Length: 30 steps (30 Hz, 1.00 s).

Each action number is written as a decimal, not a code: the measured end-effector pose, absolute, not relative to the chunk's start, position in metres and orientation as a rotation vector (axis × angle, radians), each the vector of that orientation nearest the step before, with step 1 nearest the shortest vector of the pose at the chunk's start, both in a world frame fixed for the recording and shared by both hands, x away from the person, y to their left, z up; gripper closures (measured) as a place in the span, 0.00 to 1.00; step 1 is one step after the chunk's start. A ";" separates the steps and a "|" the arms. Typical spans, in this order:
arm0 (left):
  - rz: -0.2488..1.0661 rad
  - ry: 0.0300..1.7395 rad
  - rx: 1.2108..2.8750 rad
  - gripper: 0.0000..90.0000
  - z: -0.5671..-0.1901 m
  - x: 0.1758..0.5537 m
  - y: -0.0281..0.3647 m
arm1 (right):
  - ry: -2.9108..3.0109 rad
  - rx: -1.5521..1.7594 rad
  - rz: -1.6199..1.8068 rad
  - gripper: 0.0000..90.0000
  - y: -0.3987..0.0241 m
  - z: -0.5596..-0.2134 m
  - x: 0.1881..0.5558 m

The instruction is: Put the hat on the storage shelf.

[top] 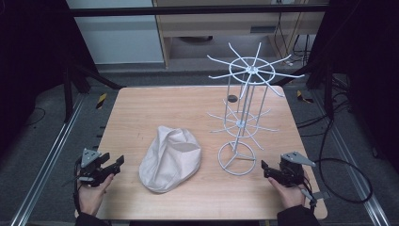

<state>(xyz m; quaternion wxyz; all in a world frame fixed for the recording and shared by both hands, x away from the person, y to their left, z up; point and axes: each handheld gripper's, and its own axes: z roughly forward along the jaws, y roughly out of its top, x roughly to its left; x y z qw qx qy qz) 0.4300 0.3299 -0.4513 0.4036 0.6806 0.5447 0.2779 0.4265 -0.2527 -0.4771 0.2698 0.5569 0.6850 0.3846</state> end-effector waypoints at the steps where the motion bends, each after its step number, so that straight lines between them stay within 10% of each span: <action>1: 0.682 1.360 1.717 0.43 -0.449 0.429 0.327 | 1.845 1.497 1.036 0.23 -0.253 -0.477 0.426; 30: 0.598 1.169 1.770 0.36 -0.403 0.425 0.285 | 1.844 1.481 0.996 0.25 -0.255 -0.480 0.425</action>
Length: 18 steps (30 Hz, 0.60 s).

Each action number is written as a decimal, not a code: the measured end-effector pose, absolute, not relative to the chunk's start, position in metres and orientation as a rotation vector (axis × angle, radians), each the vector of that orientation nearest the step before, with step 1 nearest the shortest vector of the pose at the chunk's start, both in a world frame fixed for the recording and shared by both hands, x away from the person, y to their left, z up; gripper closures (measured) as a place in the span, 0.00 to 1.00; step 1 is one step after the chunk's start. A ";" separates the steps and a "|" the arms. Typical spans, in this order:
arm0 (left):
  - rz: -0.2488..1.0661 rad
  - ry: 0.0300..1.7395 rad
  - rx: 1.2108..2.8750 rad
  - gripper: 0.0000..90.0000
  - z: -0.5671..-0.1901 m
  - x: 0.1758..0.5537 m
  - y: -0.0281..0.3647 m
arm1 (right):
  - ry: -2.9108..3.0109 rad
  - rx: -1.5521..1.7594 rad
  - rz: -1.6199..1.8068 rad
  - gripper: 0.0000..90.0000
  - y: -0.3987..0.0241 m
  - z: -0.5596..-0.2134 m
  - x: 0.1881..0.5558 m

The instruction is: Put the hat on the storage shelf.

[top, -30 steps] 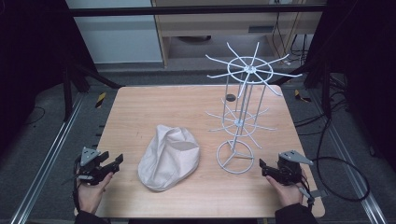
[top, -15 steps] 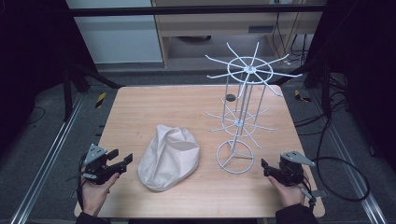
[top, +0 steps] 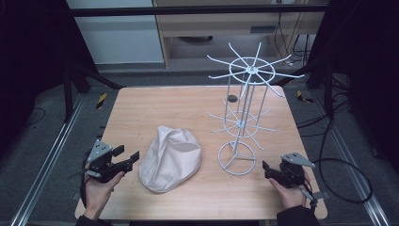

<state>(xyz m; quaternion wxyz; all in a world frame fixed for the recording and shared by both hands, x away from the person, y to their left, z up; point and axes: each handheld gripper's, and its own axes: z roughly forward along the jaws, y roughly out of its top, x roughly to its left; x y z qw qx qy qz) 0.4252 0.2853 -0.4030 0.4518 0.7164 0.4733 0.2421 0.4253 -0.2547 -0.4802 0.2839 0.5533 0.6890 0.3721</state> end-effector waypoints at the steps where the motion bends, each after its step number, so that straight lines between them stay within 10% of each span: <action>1: 0.596 1.165 1.774 0.36 -0.401 0.425 0.284 | 1.844 1.481 0.996 0.25 -0.255 -0.480 0.425; 18: 0.585 1.112 1.821 0.35 -0.386 0.433 0.263 | 1.857 1.479 0.989 0.27 -0.256 -0.482 0.422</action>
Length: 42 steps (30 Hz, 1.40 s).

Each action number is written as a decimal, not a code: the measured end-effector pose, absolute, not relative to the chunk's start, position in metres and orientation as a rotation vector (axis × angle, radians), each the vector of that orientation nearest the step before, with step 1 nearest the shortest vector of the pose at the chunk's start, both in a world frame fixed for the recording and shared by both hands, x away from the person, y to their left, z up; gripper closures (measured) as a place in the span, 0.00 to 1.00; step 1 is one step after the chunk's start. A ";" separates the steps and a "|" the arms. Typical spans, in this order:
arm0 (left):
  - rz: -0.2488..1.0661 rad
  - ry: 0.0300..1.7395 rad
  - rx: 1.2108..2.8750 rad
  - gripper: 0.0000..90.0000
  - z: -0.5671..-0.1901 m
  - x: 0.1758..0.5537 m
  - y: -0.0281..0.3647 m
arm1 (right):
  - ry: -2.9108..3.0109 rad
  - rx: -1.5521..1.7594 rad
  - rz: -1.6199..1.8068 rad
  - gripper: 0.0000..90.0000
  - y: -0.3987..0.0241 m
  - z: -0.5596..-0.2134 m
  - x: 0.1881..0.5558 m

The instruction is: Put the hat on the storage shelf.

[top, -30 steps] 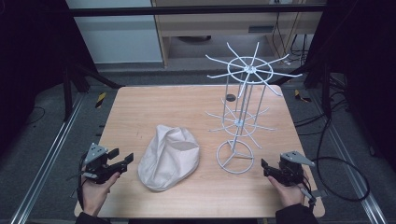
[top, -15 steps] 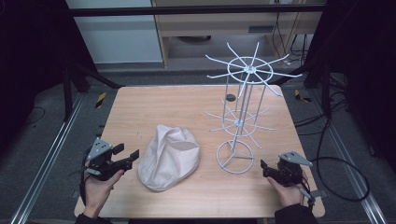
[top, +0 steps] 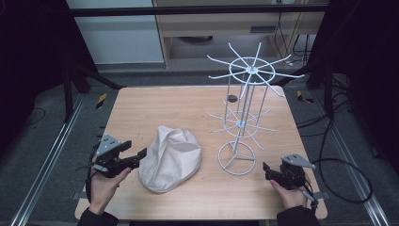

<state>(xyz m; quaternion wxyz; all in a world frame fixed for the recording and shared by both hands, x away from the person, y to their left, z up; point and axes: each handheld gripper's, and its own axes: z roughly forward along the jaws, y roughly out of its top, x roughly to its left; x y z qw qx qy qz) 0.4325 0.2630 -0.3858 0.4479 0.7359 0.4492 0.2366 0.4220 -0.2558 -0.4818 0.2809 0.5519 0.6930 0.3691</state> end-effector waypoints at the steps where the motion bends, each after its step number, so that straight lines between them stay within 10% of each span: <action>1: 0.584 1.110 1.826 0.35 -0.385 0.434 0.262 | 1.857 1.479 0.989 0.27 -0.256 -0.482 0.422; 42: 0.577 1.131 2.037 0.41 -0.411 0.473 0.203 | 1.896 1.471 0.985 0.29 -0.255 -0.483 0.424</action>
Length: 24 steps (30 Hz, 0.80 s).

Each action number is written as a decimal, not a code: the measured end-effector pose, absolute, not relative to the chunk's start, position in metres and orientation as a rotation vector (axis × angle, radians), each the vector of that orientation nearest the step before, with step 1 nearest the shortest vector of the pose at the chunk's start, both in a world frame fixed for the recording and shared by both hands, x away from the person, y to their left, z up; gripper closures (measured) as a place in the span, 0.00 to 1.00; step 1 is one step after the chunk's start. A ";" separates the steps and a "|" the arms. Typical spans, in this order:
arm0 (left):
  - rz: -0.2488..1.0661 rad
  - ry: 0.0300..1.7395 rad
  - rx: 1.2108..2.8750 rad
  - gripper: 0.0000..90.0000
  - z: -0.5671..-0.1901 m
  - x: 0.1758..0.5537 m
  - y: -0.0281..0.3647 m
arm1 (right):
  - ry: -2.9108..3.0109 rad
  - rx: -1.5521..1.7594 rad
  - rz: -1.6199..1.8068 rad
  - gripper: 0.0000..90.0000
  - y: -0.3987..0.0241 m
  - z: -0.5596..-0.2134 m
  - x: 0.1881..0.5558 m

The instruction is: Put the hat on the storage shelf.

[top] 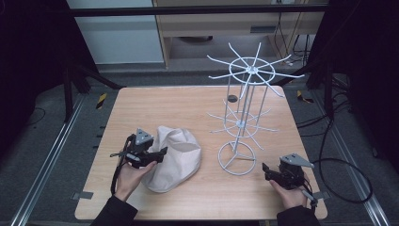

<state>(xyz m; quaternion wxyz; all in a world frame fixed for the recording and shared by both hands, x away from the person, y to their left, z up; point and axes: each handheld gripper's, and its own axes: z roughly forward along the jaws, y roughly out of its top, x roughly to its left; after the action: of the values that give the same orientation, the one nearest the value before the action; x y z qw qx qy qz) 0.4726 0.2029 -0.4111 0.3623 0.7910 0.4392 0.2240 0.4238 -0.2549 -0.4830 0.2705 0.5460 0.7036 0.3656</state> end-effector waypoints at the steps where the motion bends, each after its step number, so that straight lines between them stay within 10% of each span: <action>1: 0.579 1.134 2.038 0.41 -0.412 0.473 0.202 | 1.896 1.471 0.985 0.29 -0.255 -0.483 0.424; 24: 0.552 1.165 2.109 0.66 -0.435 0.486 0.193 | 1.911 1.444 0.989 0.28 -0.254 -0.483 0.426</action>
<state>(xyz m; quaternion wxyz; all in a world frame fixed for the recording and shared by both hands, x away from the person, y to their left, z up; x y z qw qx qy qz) 0.4859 0.1935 -0.4352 0.3287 0.8057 0.4453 0.2107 0.4255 -0.2537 -0.4830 0.2716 0.5364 0.7096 0.3675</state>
